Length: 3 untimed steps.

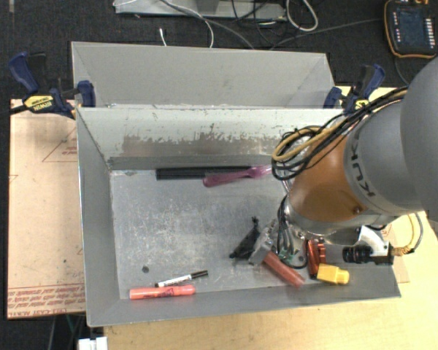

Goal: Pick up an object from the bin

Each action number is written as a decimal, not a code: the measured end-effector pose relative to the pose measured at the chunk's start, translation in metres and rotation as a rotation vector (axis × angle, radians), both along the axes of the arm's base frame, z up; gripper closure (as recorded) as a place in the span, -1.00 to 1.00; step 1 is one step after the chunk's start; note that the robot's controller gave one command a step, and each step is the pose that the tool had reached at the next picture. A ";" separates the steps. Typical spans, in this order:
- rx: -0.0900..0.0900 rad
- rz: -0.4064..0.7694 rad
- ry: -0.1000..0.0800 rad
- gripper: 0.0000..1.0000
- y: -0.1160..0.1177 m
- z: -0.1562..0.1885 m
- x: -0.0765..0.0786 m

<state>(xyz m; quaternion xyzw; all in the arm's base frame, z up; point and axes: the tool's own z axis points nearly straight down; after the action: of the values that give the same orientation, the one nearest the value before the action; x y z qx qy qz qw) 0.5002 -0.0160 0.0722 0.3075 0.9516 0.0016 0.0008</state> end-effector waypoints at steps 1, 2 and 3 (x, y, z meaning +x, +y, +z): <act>0.000 -0.043 0.001 1.00 0.003 -0.001 0.003; 0.000 -0.041 0.002 1.00 0.003 0.009 0.002; 0.001 -0.039 0.000 1.00 0.003 0.028 0.003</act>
Offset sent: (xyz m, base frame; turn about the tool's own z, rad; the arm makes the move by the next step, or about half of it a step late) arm 0.0018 0.0018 0.0309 0.0421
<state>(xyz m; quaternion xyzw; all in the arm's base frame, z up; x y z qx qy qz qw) 0.5028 -0.0134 0.0997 0.3260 0.9454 0.0018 0.0005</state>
